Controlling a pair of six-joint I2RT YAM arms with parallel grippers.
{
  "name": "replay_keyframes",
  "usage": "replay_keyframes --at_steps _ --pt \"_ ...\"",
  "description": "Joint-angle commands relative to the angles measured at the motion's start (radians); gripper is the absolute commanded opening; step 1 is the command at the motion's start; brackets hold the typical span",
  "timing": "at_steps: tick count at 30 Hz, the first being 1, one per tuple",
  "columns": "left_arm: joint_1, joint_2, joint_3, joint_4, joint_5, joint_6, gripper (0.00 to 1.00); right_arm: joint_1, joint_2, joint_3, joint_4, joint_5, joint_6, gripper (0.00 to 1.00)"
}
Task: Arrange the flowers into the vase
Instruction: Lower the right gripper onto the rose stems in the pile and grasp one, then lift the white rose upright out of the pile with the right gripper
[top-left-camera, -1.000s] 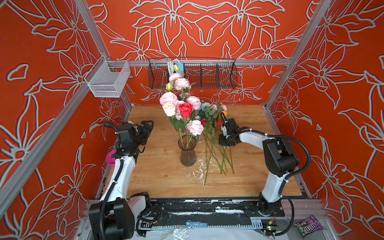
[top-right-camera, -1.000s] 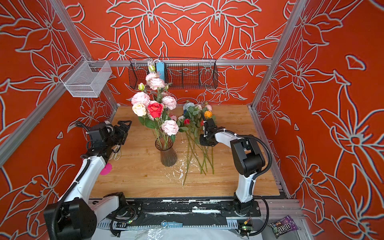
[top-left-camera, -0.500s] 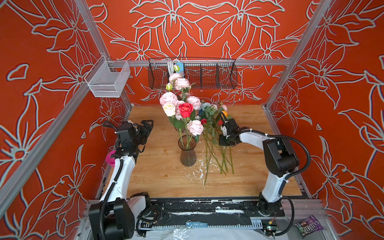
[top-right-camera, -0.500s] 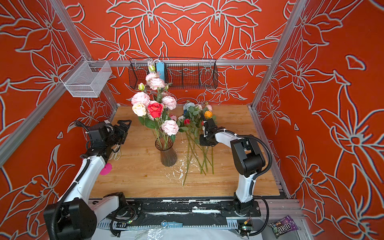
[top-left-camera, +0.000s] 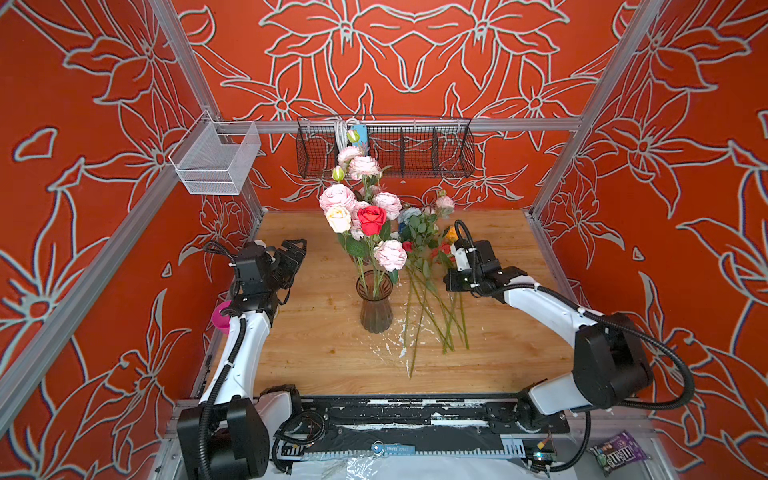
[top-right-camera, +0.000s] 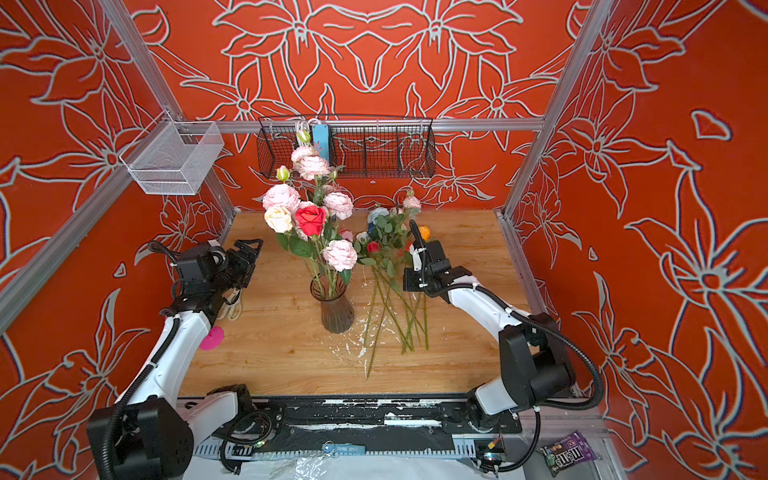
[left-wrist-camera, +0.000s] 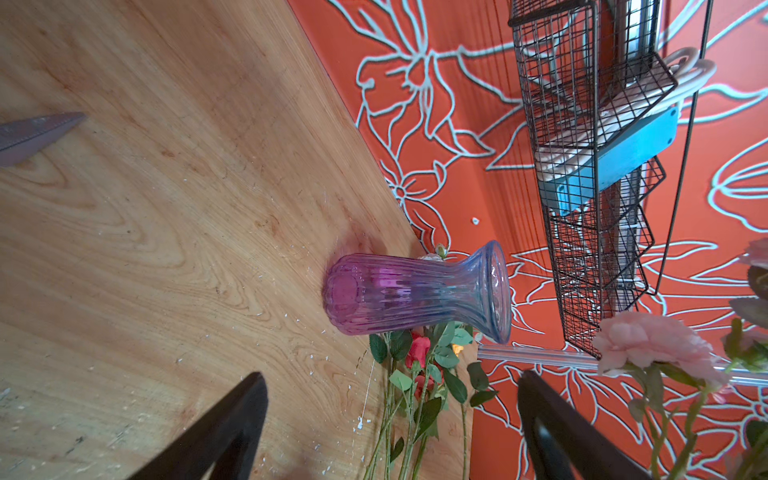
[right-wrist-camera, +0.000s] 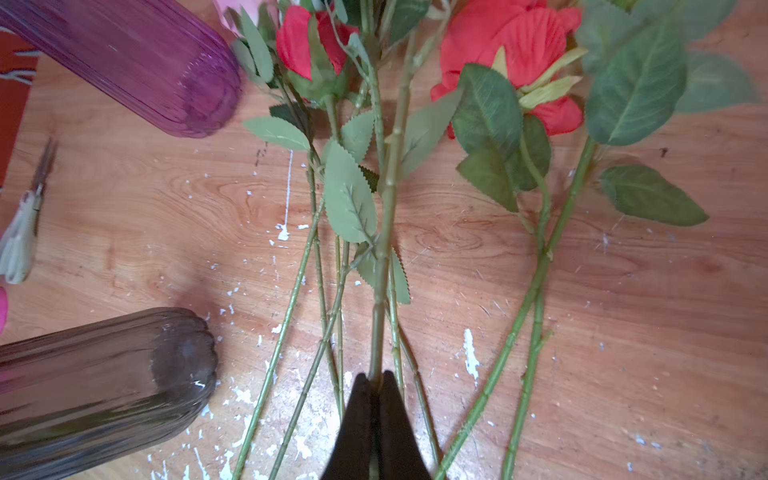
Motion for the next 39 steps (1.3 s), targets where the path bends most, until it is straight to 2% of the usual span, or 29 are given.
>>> replay_keyframes --at_steps 1,5,8,17,26,39 --pt "0.004 -0.003 0.018 0.020 0.003 0.002 0.94 0.001 -0.076 -0.030 0.063 -0.003 0.019 0.00" --pt "0.004 -0.004 0.018 0.027 0.013 0.000 0.94 -0.001 -0.159 -0.081 0.098 0.084 0.032 0.00" --pt "0.004 -0.007 0.017 0.031 0.018 -0.006 0.94 -0.002 -0.198 -0.114 0.135 0.108 0.040 0.00" --pt "0.006 -0.028 0.015 0.047 0.046 -0.024 0.93 -0.001 -0.213 -0.157 0.214 0.096 0.068 0.00" --pt "0.005 -0.037 0.012 0.050 0.045 -0.027 0.94 -0.001 -0.278 -0.242 0.370 0.016 0.088 0.00" --pt "0.005 -0.014 0.013 0.043 0.037 -0.021 0.94 0.001 -0.378 -0.390 0.611 0.036 0.142 0.00"
